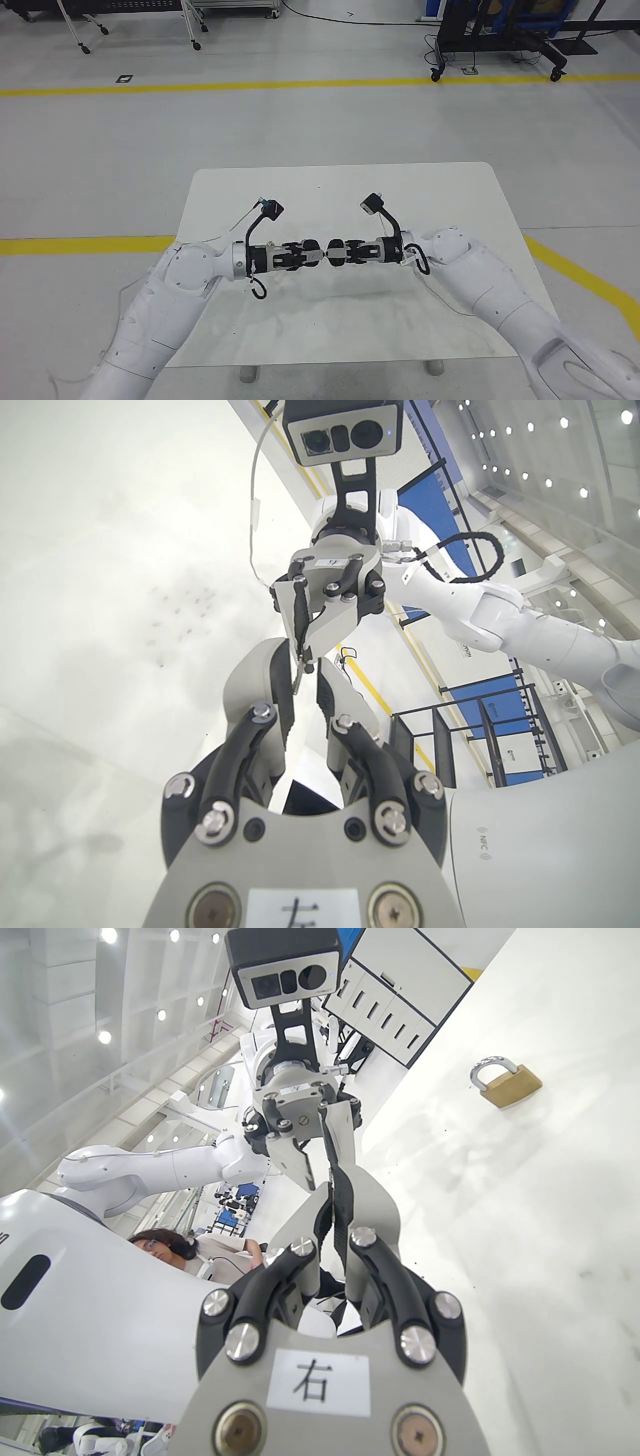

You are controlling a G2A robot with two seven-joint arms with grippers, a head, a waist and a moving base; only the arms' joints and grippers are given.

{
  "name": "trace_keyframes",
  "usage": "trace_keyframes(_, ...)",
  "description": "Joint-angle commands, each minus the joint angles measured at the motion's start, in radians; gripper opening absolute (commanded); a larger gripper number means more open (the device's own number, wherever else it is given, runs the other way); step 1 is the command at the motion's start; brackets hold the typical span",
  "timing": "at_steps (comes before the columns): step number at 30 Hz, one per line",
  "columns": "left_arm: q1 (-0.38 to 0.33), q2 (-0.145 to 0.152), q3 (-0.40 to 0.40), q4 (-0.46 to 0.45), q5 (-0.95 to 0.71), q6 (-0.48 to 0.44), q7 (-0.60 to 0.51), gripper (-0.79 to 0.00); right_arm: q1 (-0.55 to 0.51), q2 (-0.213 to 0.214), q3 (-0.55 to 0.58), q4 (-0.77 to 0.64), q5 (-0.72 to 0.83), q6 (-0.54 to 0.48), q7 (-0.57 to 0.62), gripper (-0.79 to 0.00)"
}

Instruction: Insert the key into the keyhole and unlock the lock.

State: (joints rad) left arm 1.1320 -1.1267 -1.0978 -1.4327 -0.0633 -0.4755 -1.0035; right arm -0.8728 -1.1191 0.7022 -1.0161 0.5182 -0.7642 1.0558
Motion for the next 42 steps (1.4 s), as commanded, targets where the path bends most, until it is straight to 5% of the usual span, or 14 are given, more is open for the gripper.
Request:
trace_keyframes(1, 0.003, 0.004, -0.021, 0.004, -0.012, -0.004, 0.022, 0.000, -0.002, 0.009, 0.019, 0.005, -0.008, -0.015, -0.014, -0.785)
trace_keyframes(12, 0.037, 0.031, -0.113, -0.031, 0.075, -0.039, 0.060, 0.000, -0.048, 0.080, 0.166, 0.002, -0.008, -0.086, -0.086, -0.785)
trace_keyframes(18, 0.101, 0.065, -0.186, -0.172, 0.671, -0.002, 0.179, 0.000, -0.048, 0.080, 0.166, 0.002, -0.008, -0.086, -0.086, -0.785)
trace_keyframes(21, 0.146, 0.073, -0.192, -0.213, 0.819, -0.001, 0.235, 0.000, -0.048, 0.080, 0.166, 0.002, -0.008, -0.086, -0.086, -0.785)
trace_keyframes(28, 0.137, 0.067, -0.102, -0.196, 1.096, 0.095, 0.250, 0.000, -0.048, 0.080, 0.166, 0.002, -0.008, -0.086, -0.086, -0.785)
trace_keyframes(36, 0.039, 0.042, 0.019, -0.089, 1.135, 0.083, 0.228, 0.000, -0.048, 0.080, 0.166, 0.002, -0.008, -0.086, -0.086, -0.785)
trace_keyframes(40, 0.020, 0.037, 0.037, -0.064, 1.142, 0.088, 0.233, -0.397, -0.048, 0.080, 0.166, 0.002, -0.008, -0.086, -0.086, -0.785)
trace_keyframes(42, 0.014, 0.035, 0.040, -0.057, 1.138, 0.090, 0.229, -0.428, -0.048, 0.080, 0.166, 0.002, -0.008, -0.086, -0.086, -0.785)
